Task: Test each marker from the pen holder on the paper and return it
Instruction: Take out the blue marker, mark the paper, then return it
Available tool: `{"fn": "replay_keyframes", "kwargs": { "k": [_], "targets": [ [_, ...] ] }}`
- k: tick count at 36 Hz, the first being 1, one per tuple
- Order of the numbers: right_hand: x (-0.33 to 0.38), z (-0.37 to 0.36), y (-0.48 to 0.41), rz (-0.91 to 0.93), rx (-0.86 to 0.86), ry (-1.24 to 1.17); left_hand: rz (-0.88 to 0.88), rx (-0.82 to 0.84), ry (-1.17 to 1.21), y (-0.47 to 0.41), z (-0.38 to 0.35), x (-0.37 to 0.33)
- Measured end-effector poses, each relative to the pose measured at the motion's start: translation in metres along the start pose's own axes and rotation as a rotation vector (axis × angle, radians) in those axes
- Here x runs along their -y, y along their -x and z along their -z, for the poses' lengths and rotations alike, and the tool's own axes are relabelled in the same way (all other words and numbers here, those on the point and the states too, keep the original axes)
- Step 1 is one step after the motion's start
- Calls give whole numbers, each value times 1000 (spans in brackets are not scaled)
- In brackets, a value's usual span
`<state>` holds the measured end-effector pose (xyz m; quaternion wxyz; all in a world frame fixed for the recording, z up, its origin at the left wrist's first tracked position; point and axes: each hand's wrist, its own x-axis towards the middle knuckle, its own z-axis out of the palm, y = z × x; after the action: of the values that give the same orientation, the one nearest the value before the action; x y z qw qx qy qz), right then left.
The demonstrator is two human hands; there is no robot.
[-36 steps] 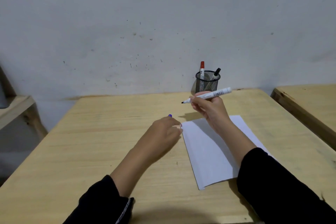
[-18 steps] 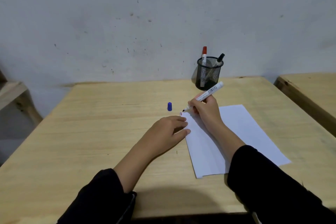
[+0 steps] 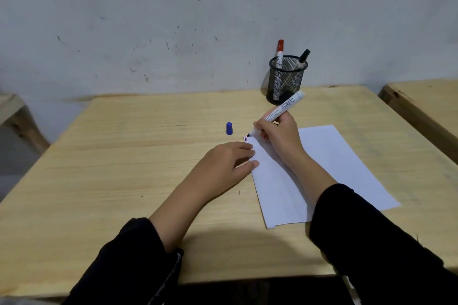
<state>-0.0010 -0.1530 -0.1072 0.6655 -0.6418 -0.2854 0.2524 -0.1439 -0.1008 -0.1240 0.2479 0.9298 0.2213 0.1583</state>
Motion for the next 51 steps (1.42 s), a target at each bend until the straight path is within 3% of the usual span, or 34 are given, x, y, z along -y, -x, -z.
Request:
{"fn": "replay_keyframes", "kwargs": {
  "k": [28, 38, 44, 51],
  "targets": [
    [-5, 0, -4, 8, 19, 71, -14, -15, -3, -1, -2, 2],
    [-8, 8, -14, -71, -19, -165, -25, -15, 11, -2, -1, 1],
    [7, 12, -13, -29, 1, -295, -39, 11, 5, -4, 1, 3],
    [26, 27, -17, 71, 34, -277, -29, -33, 96, -9, 12, -2]
  ]
}}
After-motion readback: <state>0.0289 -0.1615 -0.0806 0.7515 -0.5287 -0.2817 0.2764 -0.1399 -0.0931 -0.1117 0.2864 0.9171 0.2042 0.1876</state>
